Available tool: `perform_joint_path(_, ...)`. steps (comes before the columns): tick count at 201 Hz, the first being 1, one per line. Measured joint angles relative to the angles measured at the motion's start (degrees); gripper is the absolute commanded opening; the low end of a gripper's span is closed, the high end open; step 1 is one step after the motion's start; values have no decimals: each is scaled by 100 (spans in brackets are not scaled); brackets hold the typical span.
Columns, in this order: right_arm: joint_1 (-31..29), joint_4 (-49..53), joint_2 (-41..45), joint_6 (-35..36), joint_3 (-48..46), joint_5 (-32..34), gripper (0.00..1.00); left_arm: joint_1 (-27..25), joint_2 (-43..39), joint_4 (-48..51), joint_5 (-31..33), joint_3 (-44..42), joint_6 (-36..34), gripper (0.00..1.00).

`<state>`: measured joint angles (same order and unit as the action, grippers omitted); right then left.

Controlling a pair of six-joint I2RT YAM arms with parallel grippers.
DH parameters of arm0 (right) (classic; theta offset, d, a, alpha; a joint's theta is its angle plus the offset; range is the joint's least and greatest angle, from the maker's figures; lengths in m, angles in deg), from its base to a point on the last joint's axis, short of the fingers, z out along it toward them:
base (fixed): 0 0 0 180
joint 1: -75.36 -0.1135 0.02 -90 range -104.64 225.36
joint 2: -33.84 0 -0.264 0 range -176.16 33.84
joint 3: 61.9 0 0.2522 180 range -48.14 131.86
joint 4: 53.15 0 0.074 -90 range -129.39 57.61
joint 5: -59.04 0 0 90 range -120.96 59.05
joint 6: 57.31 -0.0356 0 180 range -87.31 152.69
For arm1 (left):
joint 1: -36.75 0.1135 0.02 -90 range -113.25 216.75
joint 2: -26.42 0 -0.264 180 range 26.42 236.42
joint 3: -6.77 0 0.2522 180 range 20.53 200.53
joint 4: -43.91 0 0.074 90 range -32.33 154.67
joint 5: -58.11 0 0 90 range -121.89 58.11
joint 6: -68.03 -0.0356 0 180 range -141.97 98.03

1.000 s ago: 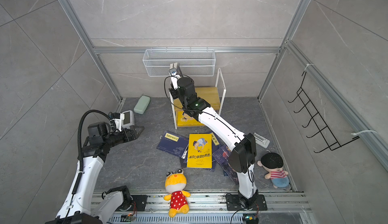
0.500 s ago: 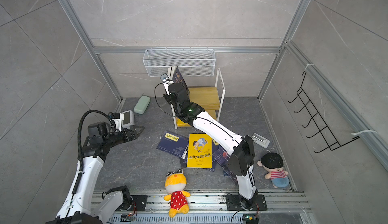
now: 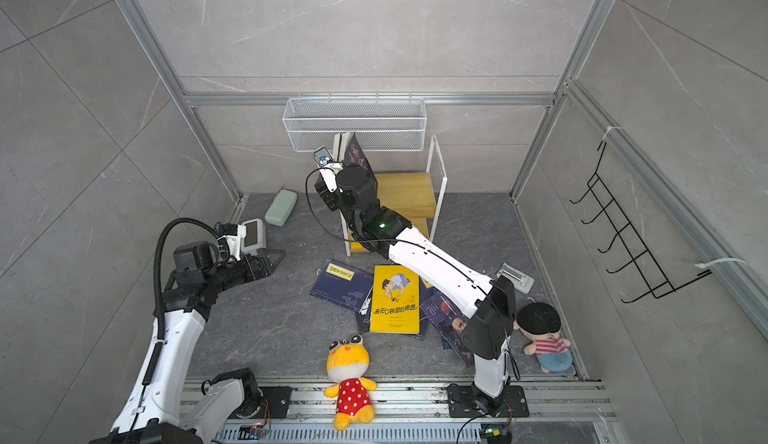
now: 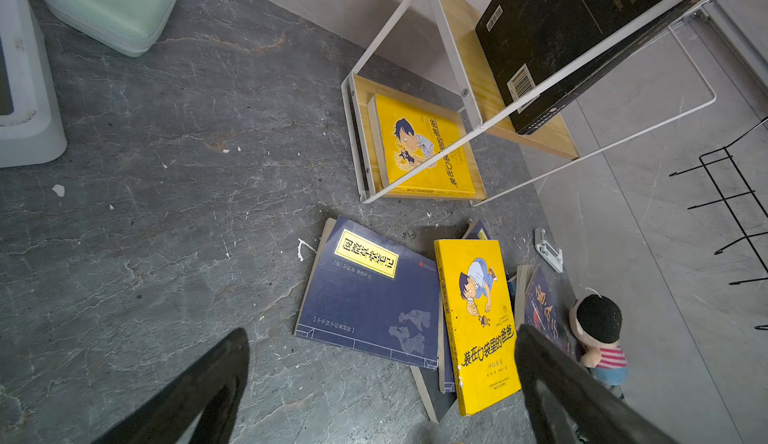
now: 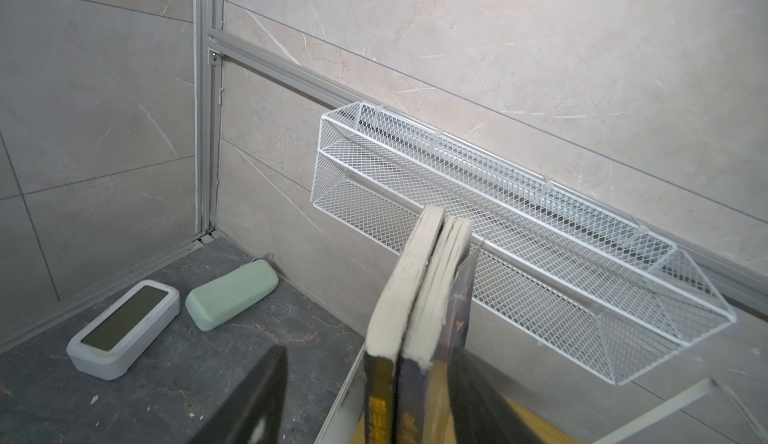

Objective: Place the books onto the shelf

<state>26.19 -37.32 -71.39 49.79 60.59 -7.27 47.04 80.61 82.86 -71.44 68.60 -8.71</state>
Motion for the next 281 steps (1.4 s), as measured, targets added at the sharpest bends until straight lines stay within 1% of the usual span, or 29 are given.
perform_joint_path(12,0,-35,212,-52,-269,-85,78,4,0,0,0,0,-2,100)
perform_joint_path(29,0,-61,625,-144,-782,-160,81,26,0,0,0,0,0,100)
perform_joint_path(44,0,-63,1095,-219,-1327,-205,82,37,0,0,0,0,0,100)
perform_joint_path(61,39,-17,1554,-302,-1735,-199,81,50,0,0,0,0,0,100)
perform_joint_path(73,149,13,1856,-474,-1934,-201,77,74,0,0,-4,0,2,100)
perform_joint_path(92,535,61,2170,-852,-2109,-205,64,109,0,-7,-4,0,2,100)
perform_joint_path(107,927,96,2208,-1196,-2103,-179,53,142,0,-7,-4,0,2,100)
perform_joint_path(117,1158,216,2085,-1373,-1993,-140,51,162,0,-7,-4,0,2,100)
perform_joint_path(126,1316,400,1851,-1545,-1722,-114,50,170,0,-7,-4,0,2,100)
perform_joint_path(140,1445,675,1272,-1757,-1060,-96,46,177,0,-7,-4,0,2,100)
perform_joint_path(144,1462,767,1047,-1805,-815,-98,42,177,0,-4,-4,0,2,100)
perform_joint_path(154,1493,979,579,-1956,-271,-96,29,177,0,-2,-4,0,0,100)
perform_joint_path(161,1515,1165,197,-2063,164,-92,23,177,0,0,-4,0,-2,100)
perform_joint_path(177,1572,1534,-619,-2236,1084,-105,15,175,0,2,-4,0,-4,100)
perform_joint_path(198,1731,2037,-1587,-2511,2177,-155,10,175,0,2,-4,0,-7,100)
perform_joint_path(207,1827,2302,-2020,-2649,2741,-238,5,170,0,4,-4,0,-7,100)
perform_joint_path(231,2133,2994,-3257,-2846,4481,-586,3,144,0,2,-4,0,-7,100)
perform_joint_path(242,2247,3281,-3735,-2896,5230,-710,3,131,0,4,-4,0,-7,100)
perform_joint_path(247,2299,3414,-3965,-2918,5576,-774,0,129,0,4,-4,0,-7,100)
perform_joint_path(253,2354,3517,-4177,-2951,5890,-855,0,122,0,4,-4,0,-7,100)
perform_joint_path(267,2474,3685,-4487,-3073,6266,-1113,0,120,0,4,-4,0,-9,100)
perform_joint_path(281,2575,3718,-4575,-3228,6231,-1397,0,120,0,2,-4,0,-7,100)
